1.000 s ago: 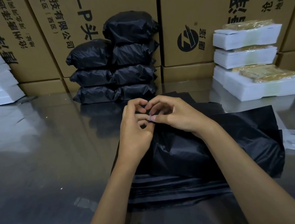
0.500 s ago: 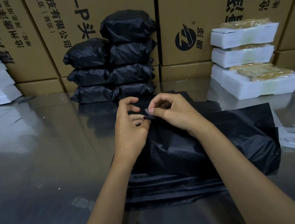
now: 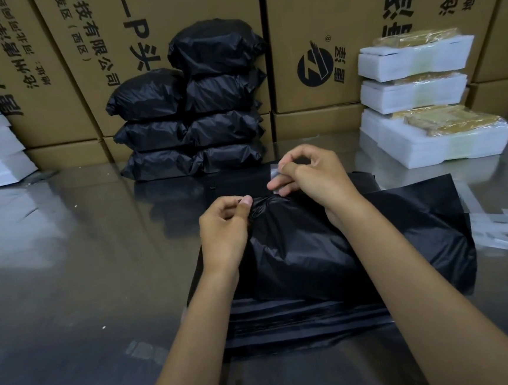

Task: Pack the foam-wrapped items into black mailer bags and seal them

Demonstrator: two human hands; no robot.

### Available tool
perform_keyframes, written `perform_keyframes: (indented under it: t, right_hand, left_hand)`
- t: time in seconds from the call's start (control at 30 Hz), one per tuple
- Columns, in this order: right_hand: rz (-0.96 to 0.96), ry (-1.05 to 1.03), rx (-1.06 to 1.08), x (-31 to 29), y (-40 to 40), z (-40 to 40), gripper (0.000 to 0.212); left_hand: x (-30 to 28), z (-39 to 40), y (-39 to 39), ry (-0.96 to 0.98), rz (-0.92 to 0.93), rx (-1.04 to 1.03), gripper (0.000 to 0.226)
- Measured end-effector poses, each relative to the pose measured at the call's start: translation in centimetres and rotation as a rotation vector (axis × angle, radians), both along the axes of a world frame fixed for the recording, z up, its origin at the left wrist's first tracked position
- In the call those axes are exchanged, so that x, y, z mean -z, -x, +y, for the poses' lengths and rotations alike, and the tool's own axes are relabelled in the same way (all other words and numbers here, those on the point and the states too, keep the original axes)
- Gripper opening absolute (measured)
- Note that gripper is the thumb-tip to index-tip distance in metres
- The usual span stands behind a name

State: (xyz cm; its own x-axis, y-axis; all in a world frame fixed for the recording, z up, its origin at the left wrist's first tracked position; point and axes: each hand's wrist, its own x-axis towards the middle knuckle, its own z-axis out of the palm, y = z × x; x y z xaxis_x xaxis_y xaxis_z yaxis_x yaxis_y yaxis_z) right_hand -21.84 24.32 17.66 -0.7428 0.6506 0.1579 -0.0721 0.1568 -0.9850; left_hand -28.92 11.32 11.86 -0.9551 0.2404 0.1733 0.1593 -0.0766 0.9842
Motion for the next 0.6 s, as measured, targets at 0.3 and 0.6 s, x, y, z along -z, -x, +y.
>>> perform_keyframes:
  t: [0.3,0.6]
  right_hand:
    - [-0.046,-0.055,0.116,-0.4,-1.3,2.5,0.015]
    - [-0.048,-0.096,0.211,-0.1,-2.9,5.9,0.015]
  left_hand:
    - [1.5,1.1,0.7,0.399,0.037,0.026,0.014]
    - [2.2,2.6,0.2,0.800,0.254,0.256,0.025]
